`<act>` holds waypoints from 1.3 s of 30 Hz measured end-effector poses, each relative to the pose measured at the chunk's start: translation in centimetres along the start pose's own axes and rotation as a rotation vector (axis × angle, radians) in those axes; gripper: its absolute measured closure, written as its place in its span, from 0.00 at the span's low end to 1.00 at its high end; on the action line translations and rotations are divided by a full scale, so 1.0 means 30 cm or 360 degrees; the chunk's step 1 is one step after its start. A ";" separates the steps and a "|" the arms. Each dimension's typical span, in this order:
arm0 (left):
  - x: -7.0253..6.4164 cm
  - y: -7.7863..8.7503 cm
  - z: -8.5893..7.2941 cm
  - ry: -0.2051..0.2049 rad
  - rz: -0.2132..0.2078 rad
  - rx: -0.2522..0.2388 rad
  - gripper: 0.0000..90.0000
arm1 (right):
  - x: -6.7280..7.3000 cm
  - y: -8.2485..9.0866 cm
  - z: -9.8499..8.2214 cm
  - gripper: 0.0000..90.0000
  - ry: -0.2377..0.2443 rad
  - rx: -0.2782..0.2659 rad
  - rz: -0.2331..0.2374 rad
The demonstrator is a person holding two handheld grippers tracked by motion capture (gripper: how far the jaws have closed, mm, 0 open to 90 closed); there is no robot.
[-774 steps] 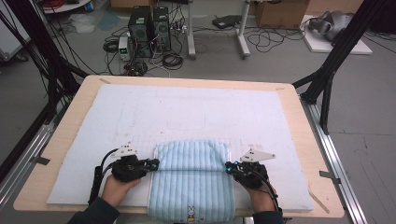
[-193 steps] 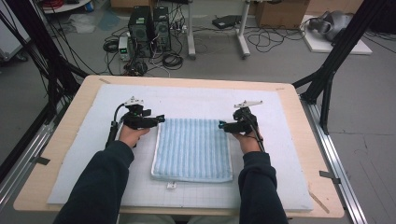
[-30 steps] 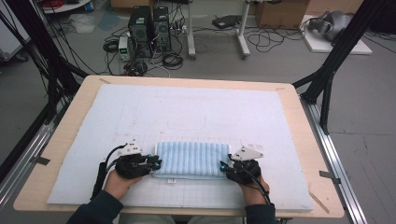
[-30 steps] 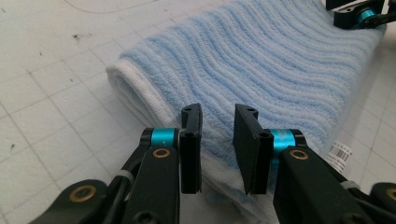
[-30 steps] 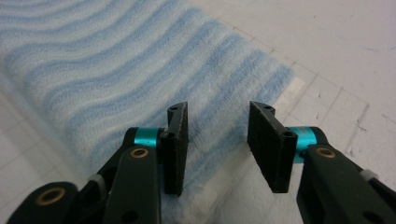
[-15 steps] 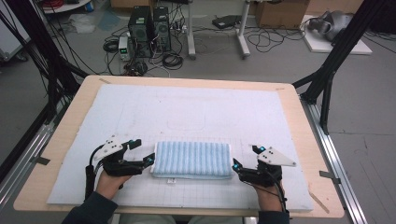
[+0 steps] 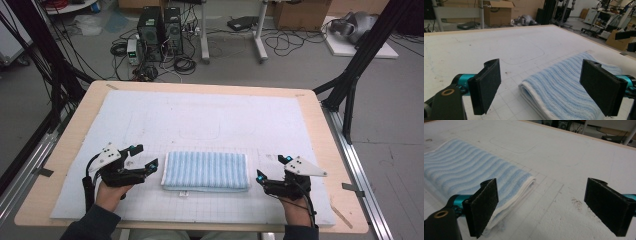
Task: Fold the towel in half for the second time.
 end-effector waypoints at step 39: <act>0.014 0.053 -0.009 0.0002 0.0014 -0.0006 0.20 | 0.029 0.023 0.009 0.13 0.0031 -0.0011 -0.0025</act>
Point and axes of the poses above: each handheld gripper's, and its own axes: y roughly backward along the jaws, z roughly out of its top, x roughly to its left, the point moved 2 cm from there along -y, roughly forward along the jaws, and after that the axes turned 9 degrees about -y, right-handed, at the moved point
